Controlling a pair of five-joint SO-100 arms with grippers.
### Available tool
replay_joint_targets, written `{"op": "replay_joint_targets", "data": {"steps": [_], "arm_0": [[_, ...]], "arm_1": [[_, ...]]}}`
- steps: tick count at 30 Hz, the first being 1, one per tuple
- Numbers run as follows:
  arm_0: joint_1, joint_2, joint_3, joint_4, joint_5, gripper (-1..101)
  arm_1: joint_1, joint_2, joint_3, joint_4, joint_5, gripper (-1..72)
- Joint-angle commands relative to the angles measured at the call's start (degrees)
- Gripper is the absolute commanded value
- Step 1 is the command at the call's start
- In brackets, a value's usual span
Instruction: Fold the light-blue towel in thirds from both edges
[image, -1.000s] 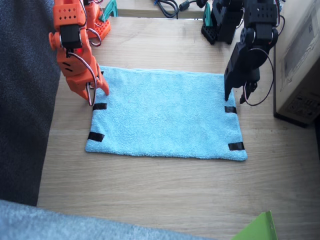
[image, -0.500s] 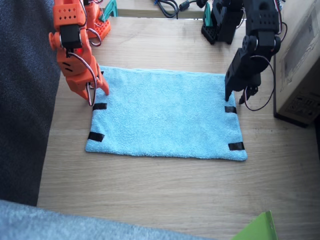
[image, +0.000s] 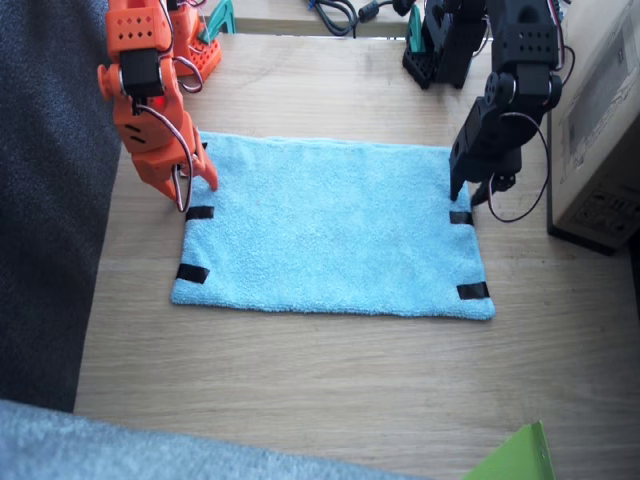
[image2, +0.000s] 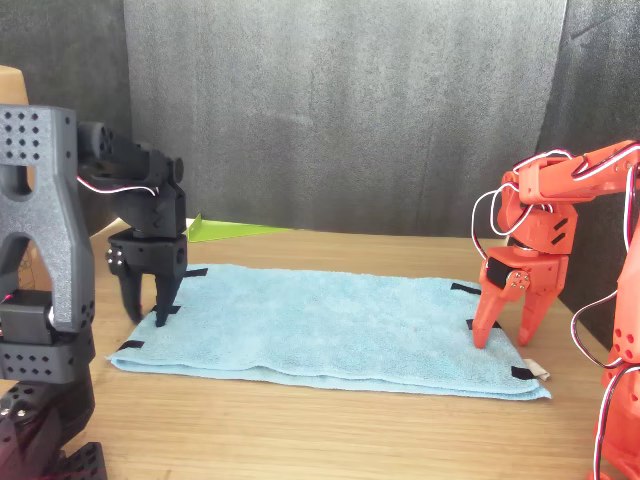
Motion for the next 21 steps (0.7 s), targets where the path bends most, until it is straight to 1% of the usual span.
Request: {"op": "replay_joint_targets", "data": {"steps": [1,3,5,7,12,16,21], "arm_0": [[-0.09,0.7,0.88,0.88,0.7,6],[-0.09,0.7,0.88,0.88,0.7,4],[-0.09,0.7,0.97,0.88,0.7,3],[0.0,0.88,1.14,0.7,0.7,2],[0.09,1.23,1.58,0.53,0.62,1],[0.09,1.67,2.11,0.35,0.62,1],[0.09,2.11,2.46,0.09,0.7,0]], "arm_1": [[-0.26,-0.79,0.35,-1.23,0.7,21.0],[-0.26,-1.14,0.44,-1.41,0.79,15.1],[-0.09,-1.41,0.53,-1.67,0.79,6.8],[0.18,-1.85,0.62,-1.93,0.79,3.3],[1.49,-1.67,0.7,-1.93,0.44,0.3],[3.34,-0.88,0.79,-1.41,-0.97,0.3],[4.39,1.05,1.67,-1.85,-0.79,0.3]]}}
